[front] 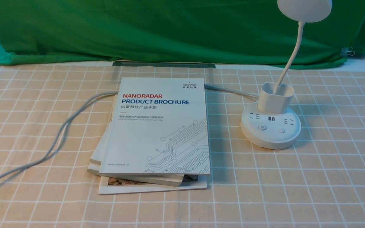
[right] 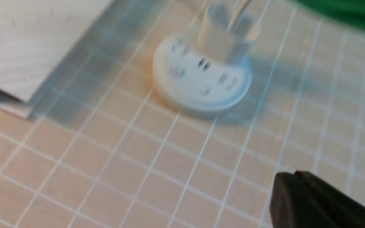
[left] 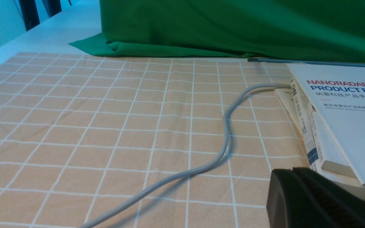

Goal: Turn on the table lamp on the light coffee tablecloth with your hand.
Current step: 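Press the button on the base of the white desk lamp with the right gripper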

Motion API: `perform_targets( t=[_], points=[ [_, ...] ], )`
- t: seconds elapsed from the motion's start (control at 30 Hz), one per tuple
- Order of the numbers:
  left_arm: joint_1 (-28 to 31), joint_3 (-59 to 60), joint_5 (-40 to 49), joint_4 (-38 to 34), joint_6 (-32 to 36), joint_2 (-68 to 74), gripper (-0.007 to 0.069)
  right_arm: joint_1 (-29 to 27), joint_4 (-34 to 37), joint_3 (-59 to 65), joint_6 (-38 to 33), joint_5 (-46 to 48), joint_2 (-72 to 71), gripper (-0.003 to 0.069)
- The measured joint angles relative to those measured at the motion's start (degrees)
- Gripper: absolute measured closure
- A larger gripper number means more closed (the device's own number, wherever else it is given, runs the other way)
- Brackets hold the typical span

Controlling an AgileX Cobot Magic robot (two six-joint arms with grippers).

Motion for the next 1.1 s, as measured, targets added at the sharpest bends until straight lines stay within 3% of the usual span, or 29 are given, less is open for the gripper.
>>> perform_targets(
  t=[0.17,0.43,0.7,1.1],
  points=[
    [0.0,0.0,0.0,0.0,0.0,0.0,0.0603,0.0,1.95,-0.2,4.37,-6.81,14.01,0.0631],
    [0.0,0.0,0.0,0.0,0.0,0.0,0.0603,0.0,9.13,-5.57,3.07,-16.29,30.81,0.0631],
    [0.0,0.0,0.0,0.01,0.0,0.0,0.0603,2.48,9.93,-6.81,1.82,-25.51,37.25,0.0631],
    [0.0,0.0,0.0,0.01,0.0,0.0,0.0603,4.68,10.05,-9.06,0.9,-30.16,42.72,0.0631]
  ],
)
